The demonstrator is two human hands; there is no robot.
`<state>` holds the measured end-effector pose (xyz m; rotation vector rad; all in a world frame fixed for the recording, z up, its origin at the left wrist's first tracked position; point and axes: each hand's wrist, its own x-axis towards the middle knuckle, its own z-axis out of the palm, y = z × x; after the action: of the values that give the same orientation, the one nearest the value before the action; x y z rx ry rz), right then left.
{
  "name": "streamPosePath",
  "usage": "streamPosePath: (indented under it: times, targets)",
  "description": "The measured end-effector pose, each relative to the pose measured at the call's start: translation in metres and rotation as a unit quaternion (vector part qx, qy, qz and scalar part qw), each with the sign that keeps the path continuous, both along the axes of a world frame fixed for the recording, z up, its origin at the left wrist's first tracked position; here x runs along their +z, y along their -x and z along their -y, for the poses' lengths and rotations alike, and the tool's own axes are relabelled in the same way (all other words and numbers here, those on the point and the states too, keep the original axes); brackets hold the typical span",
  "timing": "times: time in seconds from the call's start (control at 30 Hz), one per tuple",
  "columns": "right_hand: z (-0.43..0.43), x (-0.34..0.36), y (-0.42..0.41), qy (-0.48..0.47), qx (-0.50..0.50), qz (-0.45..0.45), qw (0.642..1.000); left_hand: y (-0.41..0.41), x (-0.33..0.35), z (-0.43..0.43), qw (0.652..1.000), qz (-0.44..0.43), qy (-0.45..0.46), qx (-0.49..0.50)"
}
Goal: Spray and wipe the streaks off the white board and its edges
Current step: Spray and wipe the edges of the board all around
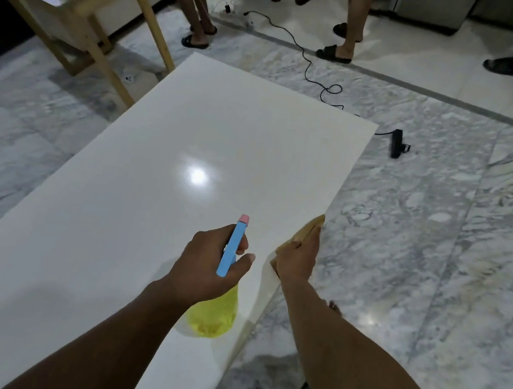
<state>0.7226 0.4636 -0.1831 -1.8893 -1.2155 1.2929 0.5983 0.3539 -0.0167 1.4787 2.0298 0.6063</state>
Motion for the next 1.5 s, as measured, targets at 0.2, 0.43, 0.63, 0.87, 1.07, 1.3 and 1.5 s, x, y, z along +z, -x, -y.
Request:
streamPosePath:
  times: [0.2, 0.43, 0.63, 0.87, 1.07, 1.3, 1.5]
  targets:
    - [0.128, 0.001, 0.012, 0.009, 0.008, -0.036, 0.999, 0.004, 0.009, 0.098, 0.999, -0.01, 0.031, 0.005]
    - [0.225, 0.001, 0.021, 0.013, 0.021, -0.043, 0.999, -0.003, 0.009, 0.173, 0.999, -0.024, 0.018, 0.01]
    - [0.304, 0.0, 0.024, 0.011, 0.046, -0.036, 0.998, -0.006, 0.007, 0.263, 0.999, -0.027, 0.003, 0.038]
    - [0.413, -0.002, 0.026, 0.032, 0.072, -0.061, 0.995, -0.014, 0.006, 0.387, 0.996, -0.036, 0.021, 0.079]
    - [0.488, -0.002, 0.037, 0.031, 0.063, -0.064, 0.996, -0.016, 0.015, 0.454, 0.997, -0.031, 0.019, 0.074]
    - [0.572, -0.003, 0.053, 0.032, 0.044, -0.056, 0.997, 0.008, 0.022, 0.544, 0.995, -0.042, -0.002, 0.09]
    - [0.664, -0.001, 0.07, 0.006, 0.035, -0.044, 0.998, 0.036, 0.017, 0.652, 0.993, -0.019, -0.023, 0.111]
